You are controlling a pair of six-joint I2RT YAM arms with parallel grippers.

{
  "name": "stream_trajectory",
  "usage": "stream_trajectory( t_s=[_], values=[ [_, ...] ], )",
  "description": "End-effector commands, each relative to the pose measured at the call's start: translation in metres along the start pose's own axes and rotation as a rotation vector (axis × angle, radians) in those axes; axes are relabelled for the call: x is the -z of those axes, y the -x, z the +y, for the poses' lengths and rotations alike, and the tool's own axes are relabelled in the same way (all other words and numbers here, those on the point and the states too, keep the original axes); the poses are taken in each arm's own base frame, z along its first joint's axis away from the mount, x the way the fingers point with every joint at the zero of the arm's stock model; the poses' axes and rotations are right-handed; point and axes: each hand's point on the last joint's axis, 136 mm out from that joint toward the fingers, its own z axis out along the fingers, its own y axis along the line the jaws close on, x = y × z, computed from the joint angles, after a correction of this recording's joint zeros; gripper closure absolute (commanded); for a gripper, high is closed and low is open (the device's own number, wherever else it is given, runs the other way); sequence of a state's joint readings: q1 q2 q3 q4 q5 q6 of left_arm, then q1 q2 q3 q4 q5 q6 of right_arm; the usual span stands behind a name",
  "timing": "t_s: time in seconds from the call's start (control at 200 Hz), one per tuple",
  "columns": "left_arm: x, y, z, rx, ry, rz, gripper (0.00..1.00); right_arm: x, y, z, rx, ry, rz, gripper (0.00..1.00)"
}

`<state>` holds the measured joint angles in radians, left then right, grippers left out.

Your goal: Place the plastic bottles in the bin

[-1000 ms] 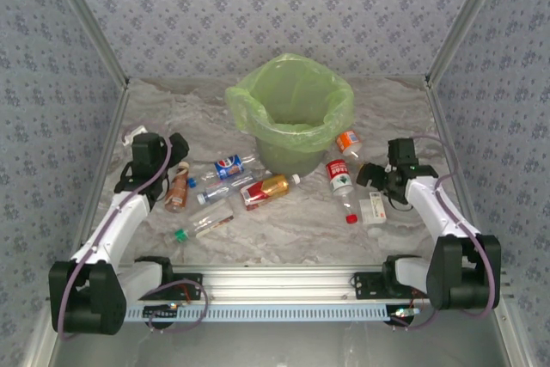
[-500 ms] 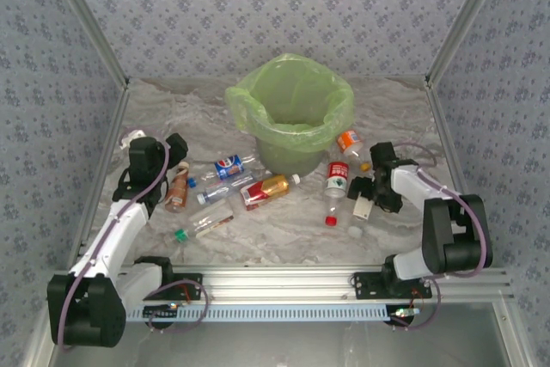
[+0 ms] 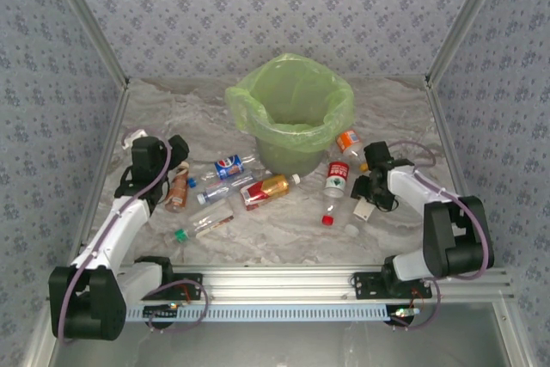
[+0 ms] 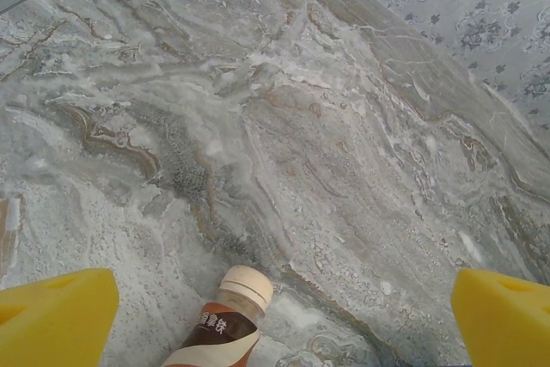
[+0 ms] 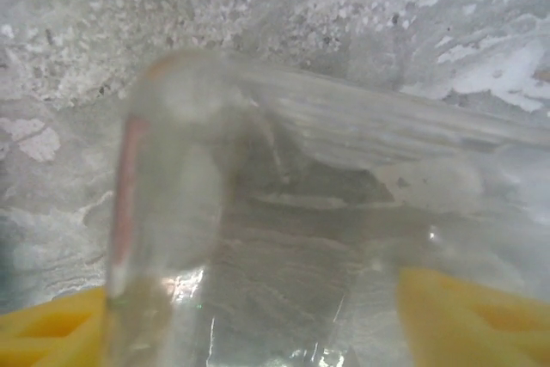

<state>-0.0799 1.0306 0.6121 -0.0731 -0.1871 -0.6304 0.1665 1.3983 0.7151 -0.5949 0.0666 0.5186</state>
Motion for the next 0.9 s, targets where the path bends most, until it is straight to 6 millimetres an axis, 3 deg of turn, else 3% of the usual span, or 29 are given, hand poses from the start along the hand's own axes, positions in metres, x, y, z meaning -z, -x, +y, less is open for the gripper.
stream_trajectory(
  t_s=[0.0,0.255,0.5,0.61,0.894],
  values=[
    [0.003,0.011,-0.006,0.007,-0.010,-0.023,0.01,0.004,-0.003,-0.008,-0.043,-0.025,-0.024,0.39],
    [0.003,0.012,-0.006,0.012,-0.002,-0.025,0.01,0.026,0.011,-0.022,-0.098,-0.058,-0.166,0.61],
    [0.004,0.013,-0.007,0.024,-0.007,-0.028,0.01,0.068,0.040,-0.022,-0.147,-0.003,-0.384,0.87],
    [0.005,0.014,-0.009,0.035,-0.016,-0.030,0.01,0.096,0.057,-0.016,-0.151,0.045,-0.495,1.00],
    [0.008,0.017,-0.014,0.052,-0.052,-0.044,0.01,0.203,0.112,0.030,-0.045,0.278,-0.807,1.00]
  ],
)
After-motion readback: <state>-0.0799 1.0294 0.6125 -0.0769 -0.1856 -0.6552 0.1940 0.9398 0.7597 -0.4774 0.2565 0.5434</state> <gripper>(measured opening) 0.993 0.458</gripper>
